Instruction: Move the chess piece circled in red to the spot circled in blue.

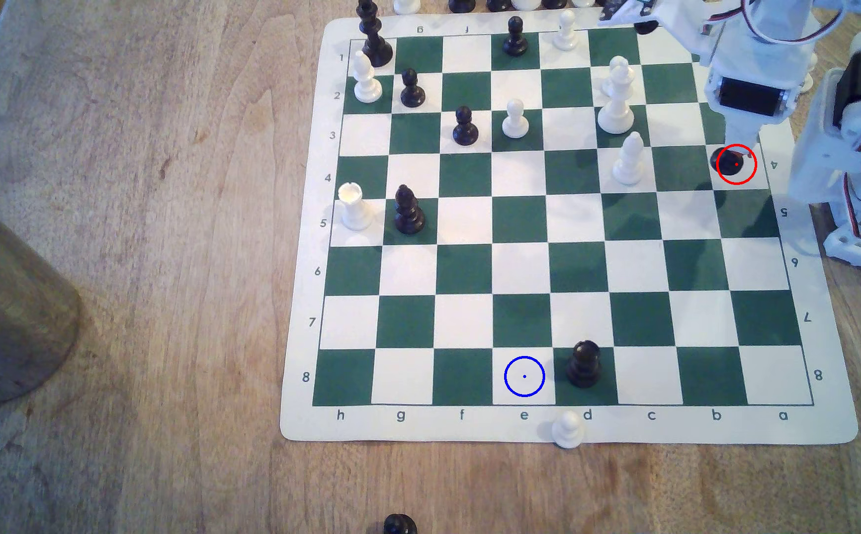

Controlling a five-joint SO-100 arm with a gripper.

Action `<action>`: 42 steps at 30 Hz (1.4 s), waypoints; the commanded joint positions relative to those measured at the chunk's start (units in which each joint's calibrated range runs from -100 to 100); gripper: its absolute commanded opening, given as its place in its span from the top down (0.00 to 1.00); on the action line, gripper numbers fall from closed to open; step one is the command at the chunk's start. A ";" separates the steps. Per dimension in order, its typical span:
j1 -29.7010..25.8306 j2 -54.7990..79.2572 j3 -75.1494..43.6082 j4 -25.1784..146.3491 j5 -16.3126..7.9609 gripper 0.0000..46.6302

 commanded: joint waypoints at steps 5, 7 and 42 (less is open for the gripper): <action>-12.55 9.15 -24.07 3.40 -4.98 1.00; -14.35 10.51 -26.52 3.15 -5.62 1.00; -38.91 58.98 -71.67 -7.33 -12.60 1.00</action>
